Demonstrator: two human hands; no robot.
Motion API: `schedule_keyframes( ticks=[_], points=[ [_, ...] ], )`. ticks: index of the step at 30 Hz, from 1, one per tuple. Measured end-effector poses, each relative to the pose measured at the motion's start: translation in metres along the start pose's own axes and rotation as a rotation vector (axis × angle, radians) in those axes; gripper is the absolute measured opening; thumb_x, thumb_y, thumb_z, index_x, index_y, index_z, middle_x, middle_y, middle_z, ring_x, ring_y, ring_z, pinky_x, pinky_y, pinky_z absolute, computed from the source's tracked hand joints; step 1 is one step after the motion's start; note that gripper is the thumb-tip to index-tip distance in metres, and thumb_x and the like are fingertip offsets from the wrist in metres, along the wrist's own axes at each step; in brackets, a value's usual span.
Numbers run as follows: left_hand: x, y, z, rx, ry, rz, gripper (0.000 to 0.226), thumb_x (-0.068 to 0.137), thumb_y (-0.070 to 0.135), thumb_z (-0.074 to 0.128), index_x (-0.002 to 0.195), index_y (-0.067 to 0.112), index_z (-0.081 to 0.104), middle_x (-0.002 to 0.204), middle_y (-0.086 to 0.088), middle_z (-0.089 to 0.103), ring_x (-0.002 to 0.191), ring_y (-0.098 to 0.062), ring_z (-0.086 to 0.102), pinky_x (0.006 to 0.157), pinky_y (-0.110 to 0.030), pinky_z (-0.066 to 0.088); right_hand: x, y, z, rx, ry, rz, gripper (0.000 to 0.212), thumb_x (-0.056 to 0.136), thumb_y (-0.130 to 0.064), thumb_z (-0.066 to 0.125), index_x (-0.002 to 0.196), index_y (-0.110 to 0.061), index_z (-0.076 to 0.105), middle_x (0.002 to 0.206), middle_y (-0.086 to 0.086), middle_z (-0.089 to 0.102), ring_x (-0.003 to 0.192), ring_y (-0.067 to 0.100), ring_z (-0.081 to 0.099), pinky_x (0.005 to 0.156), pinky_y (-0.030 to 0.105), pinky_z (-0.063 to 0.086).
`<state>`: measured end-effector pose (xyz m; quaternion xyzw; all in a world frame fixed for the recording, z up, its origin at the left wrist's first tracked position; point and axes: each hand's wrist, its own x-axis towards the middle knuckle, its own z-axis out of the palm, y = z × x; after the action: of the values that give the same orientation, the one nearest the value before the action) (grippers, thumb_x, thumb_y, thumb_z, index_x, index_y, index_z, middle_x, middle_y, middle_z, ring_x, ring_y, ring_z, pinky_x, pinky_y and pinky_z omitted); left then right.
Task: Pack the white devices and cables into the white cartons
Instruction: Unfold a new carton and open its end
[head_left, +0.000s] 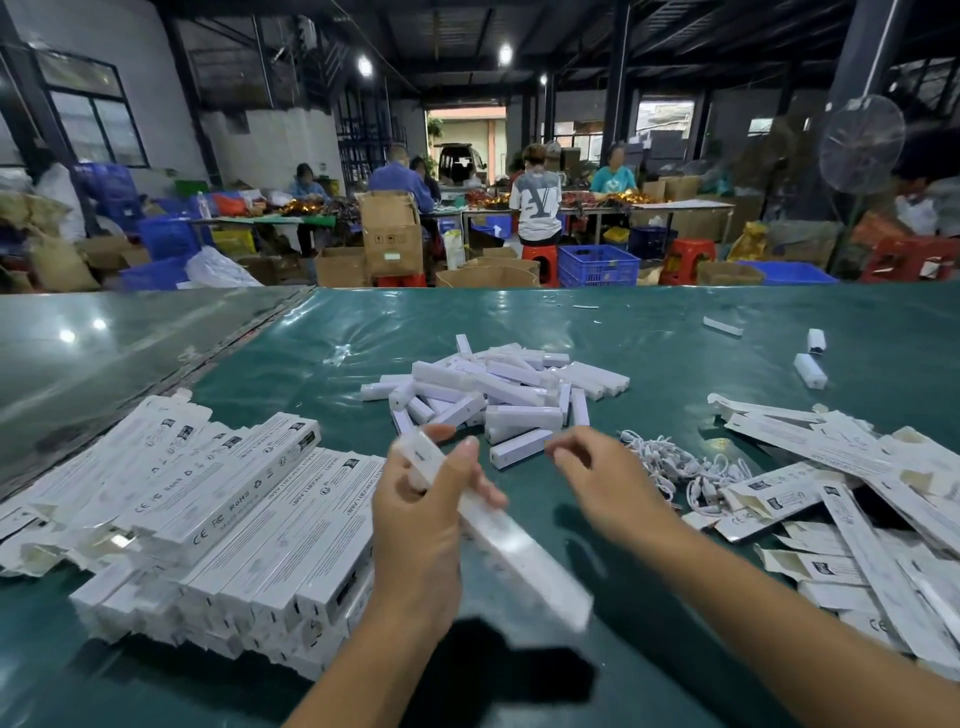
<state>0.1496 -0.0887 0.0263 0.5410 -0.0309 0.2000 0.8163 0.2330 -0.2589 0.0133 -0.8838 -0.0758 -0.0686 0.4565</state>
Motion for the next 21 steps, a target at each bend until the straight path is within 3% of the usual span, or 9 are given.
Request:
schedule_keyframes(
  ticks=[4, 7, 11, 14, 18, 21],
  points=[
    [-0.004, 0.002, 0.0, 0.27, -0.021, 0.226, 0.048, 0.072, 0.047, 0.079, 0.104, 0.021, 0.056, 0.063, -0.001, 0.06, 0.054, -0.014, 0.054, 0.053, -0.024, 0.049, 0.08, 0.001, -0.001, -0.352, 0.005, -0.079, 0.032, 0.102, -0.023, 0.053, 0.132, -0.01, 0.054, 0.133, 0.009, 0.061, 0.121, 0.028, 0.056, 0.099, 0.037, 0.045],
    [-0.01, -0.01, 0.005, 0.344, -0.114, 0.159, 0.039, 0.071, 0.044, 0.081, 0.093, 0.02, 0.059, 0.063, 0.002, 0.058, 0.055, -0.012, 0.053, 0.054, -0.025, 0.049, 0.111, 0.01, 0.012, -0.591, -0.082, -0.069, 0.038, 0.1, -0.032, 0.058, 0.13, -0.009, 0.05, 0.131, 0.014, 0.059, 0.121, 0.035, 0.053, 0.098, 0.043, 0.046],
    [-0.016, -0.024, 0.009, 0.401, -0.308, -0.004, 0.038, 0.072, 0.045, 0.083, 0.083, 0.017, 0.06, 0.061, 0.003, 0.054, 0.053, -0.015, 0.052, 0.053, -0.029, 0.05, 0.118, 0.021, 0.018, -0.753, -0.047, -0.164, 0.023, 0.096, -0.023, 0.058, 0.115, -0.011, 0.055, 0.118, 0.015, 0.062, 0.109, 0.034, 0.055, 0.087, 0.039, 0.046],
    [-0.015, -0.025, 0.01, 0.436, -0.316, 0.009, 0.046, 0.069, 0.059, 0.08, 0.085, 0.021, 0.059, 0.063, 0.003, 0.051, 0.057, -0.016, 0.047, 0.055, -0.032, 0.046, 0.102, 0.022, 0.008, -0.519, -0.012, -0.137, 0.014, 0.097, -0.026, 0.059, 0.102, -0.016, 0.051, 0.106, 0.01, 0.063, 0.096, 0.032, 0.057, 0.074, 0.037, 0.043],
    [-0.02, -0.022, 0.012, 0.444, -0.352, 0.061, 0.03, 0.082, 0.057, 0.069, 0.09, 0.029, 0.062, 0.065, 0.015, 0.059, 0.057, -0.001, 0.051, 0.057, -0.015, 0.043, 0.049, 0.014, -0.02, 0.219, 0.053, -0.045, 0.008, 0.098, -0.028, 0.058, 0.095, -0.021, 0.056, 0.07, 0.0, 0.068, 0.057, 0.023, 0.062, 0.048, 0.035, 0.049],
    [-0.019, -0.021, 0.01, 0.583, -0.367, 0.126, 0.04, 0.082, 0.067, 0.064, 0.088, 0.028, 0.059, 0.061, 0.013, 0.053, 0.057, -0.004, 0.043, 0.054, -0.02, 0.036, 0.003, 0.011, -0.05, 0.559, 0.019, -0.035, 0.009, 0.089, -0.032, 0.063, 0.092, -0.025, 0.067, 0.064, 0.0, 0.057, 0.053, 0.017, 0.05, 0.044, 0.029, 0.042]
  ],
)
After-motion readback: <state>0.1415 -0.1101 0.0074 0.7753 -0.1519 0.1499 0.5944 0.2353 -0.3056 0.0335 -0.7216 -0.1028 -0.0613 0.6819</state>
